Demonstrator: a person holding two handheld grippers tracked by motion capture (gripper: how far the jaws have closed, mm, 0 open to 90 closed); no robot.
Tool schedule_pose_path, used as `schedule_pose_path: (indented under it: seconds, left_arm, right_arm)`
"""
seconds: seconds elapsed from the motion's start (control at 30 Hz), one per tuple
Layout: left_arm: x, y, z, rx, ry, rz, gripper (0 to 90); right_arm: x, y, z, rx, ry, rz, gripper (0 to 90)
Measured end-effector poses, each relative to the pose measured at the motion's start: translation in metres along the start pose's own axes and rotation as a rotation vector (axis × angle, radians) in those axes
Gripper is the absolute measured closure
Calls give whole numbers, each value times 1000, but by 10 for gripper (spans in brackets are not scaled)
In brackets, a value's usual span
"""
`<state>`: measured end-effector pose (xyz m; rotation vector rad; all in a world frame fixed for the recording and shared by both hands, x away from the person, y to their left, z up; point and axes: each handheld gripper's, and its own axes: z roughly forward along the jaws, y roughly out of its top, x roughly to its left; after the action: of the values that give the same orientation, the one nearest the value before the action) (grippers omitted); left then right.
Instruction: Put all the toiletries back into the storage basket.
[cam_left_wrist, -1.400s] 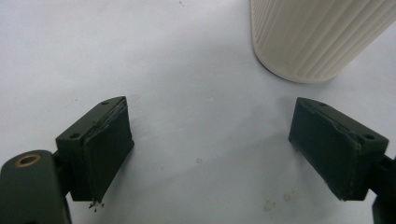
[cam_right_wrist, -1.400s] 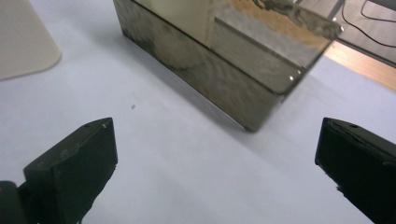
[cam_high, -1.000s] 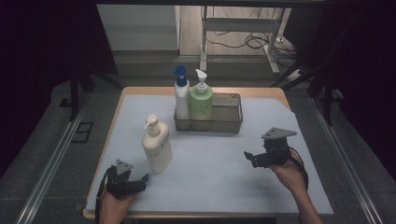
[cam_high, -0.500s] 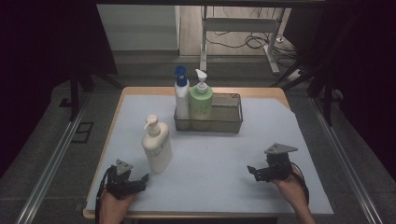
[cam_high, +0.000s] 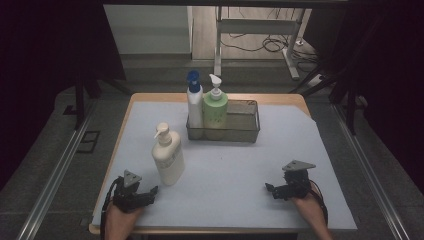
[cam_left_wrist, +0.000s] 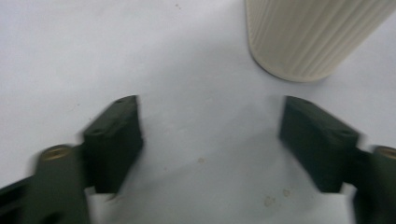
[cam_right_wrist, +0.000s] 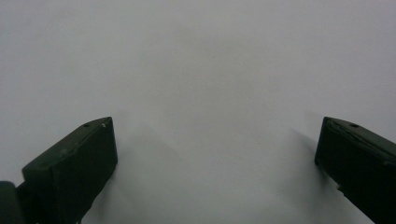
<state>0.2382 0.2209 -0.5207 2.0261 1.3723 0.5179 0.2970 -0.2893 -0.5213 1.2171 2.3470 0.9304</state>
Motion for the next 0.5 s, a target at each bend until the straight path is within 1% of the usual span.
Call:
schedule_pose_path:
  seconds: [0.03,0.1,0.13,0.17,0.27,0.3,0.37,0.43,0.5]
  left_arm:
    - [0,0,0,0,-6,0,281]
    - [2,2,0,1,-8,4,307]
    - [3,3,0,3,-13,8,339]
    - [4,4,0,2,-23,3,377]
    - [9,10,2,7,-43,-30,434]
    - [10,12,3,11,-53,-30,466]
    - [10,17,6,22,-52,-13,538]
    - [9,23,9,28,-46,18,603]
    - [10,28,11,30,-58,24,705]
  right_arm:
    - [0,0,0,-1,0,-1,0]
    - [0,0,0,-3,-1,-1,0]
    - [0,0,0,-3,-2,-1,0]
    - [0,0,0,-4,-2,-1,0]
    - [0,-1,0,-5,-1,-1,0]
    - [0,-1,0,-5,0,0,0]
    - [0,-1,0,-6,-1,-1,0]
    - [0,-1,0,-6,-1,0,0]
    - [0,-1,0,-7,0,0,0]
